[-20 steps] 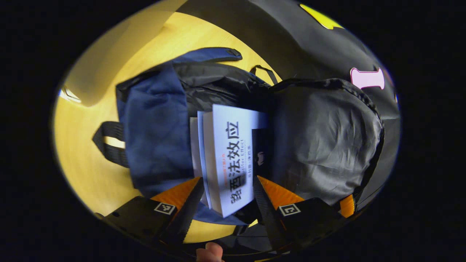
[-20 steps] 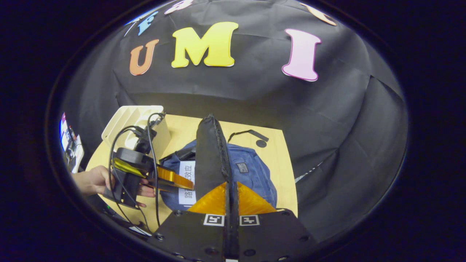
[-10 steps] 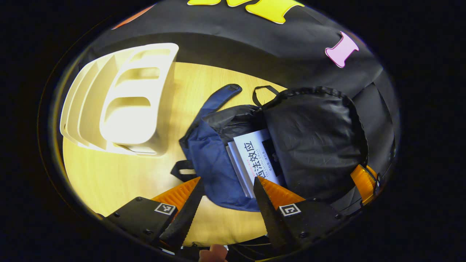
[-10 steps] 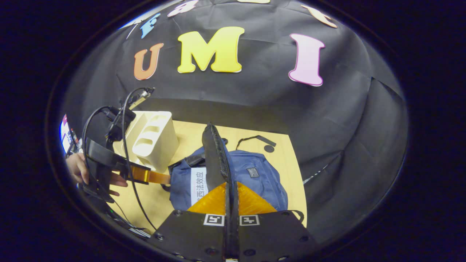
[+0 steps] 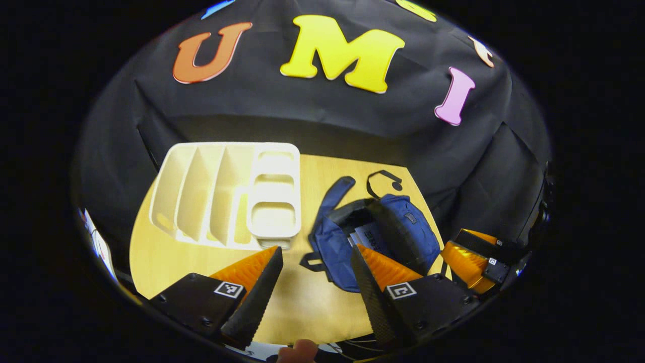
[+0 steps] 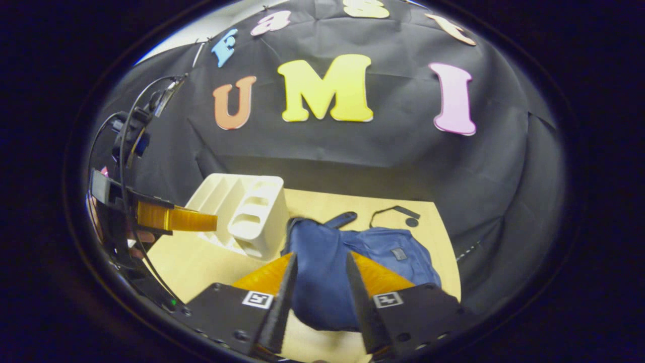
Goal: Open the schoolbag, grab two books from the bookshelf and put them into the schoolbag.
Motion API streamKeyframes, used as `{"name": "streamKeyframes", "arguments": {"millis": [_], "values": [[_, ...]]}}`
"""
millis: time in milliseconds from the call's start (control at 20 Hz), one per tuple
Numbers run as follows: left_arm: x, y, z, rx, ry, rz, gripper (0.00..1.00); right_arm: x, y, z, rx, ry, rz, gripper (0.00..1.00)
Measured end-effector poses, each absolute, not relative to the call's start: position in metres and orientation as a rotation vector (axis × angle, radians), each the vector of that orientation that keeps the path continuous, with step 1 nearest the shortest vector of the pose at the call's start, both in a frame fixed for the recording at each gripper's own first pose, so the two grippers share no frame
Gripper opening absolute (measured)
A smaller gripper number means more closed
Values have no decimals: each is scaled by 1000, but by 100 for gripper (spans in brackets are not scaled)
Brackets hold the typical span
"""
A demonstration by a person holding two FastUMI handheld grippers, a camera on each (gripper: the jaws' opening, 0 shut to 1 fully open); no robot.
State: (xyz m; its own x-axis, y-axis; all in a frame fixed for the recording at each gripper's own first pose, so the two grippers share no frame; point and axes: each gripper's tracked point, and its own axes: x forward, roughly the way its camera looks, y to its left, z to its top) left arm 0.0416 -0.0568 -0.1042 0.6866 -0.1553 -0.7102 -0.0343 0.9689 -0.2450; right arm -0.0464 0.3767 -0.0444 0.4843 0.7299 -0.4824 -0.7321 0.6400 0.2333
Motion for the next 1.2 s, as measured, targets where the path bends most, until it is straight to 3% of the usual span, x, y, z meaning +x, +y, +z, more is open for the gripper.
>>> {"name": "streamKeyframes", "arguments": {"millis": [100,150,200,300,550,750,1200], "values": [[42,-31,-77,-213,719,-29,88,-55,389,-20,39,530,909,77],[45,-21,-61,-200,660,-6,88,-57,393,-6,54,493,909,84],[49,-14,-44,-192,596,15,87,-59,398,9,67,449,907,91],[49,-9,-20,-179,466,42,88,-62,402,40,86,360,889,95],[40,-13,-15,-159,190,97,88,-72,406,105,152,187,834,94],[38,-15,-12,-124,68,134,89,-83,400,127,178,122,800,94],[37,-15,-18,-60,37,151,90,-97,388,143,195,69,730,94]]}}
